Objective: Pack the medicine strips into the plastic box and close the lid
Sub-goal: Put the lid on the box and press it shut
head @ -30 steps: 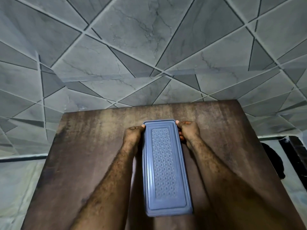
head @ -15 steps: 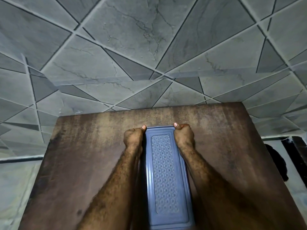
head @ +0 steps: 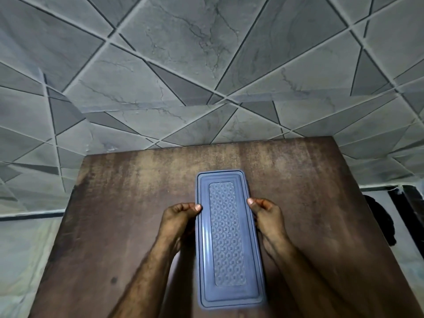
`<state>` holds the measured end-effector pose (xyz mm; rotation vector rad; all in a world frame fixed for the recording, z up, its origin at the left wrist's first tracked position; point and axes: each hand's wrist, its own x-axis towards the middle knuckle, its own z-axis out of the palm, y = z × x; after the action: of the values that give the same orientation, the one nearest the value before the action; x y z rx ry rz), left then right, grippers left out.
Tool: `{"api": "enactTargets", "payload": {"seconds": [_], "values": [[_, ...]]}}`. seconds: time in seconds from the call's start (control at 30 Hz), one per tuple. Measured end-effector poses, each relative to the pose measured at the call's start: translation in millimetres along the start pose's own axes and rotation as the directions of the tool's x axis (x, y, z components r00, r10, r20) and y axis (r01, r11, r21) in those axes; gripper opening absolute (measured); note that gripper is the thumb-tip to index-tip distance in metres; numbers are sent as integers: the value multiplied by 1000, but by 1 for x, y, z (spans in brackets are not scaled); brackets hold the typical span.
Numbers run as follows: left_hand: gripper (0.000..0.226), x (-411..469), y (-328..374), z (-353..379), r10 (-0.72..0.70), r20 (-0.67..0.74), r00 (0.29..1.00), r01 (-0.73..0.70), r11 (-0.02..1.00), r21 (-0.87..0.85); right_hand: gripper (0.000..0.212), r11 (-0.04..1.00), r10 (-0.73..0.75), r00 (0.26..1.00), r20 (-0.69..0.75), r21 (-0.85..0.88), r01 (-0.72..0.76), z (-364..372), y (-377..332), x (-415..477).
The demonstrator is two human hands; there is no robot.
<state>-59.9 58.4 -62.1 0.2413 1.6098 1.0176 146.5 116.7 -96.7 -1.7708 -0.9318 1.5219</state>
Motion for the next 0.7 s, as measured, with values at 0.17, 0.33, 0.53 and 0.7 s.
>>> {"api": "enactTargets", "payload": {"seconds": [0.17,0.33,0.53,0.7], "values": [[6,9,-6,4,56,-105,993,-54,998,27,13,995,-47,989,-140,-99,33,12,-9,-1],[13,-2,-11,0,75,-39,996,-76,997,-28,14,999,-17,997,-70,-38,14,0,-8,-6],[29,-51,-38,-24,-90,95,991,79,990,118,4,999,35,998,60,29,-37,-28,15,-60],[28,-92,-62,-43,-244,250,937,227,969,97,5,987,144,981,128,60,-152,-51,47,-98]]}}
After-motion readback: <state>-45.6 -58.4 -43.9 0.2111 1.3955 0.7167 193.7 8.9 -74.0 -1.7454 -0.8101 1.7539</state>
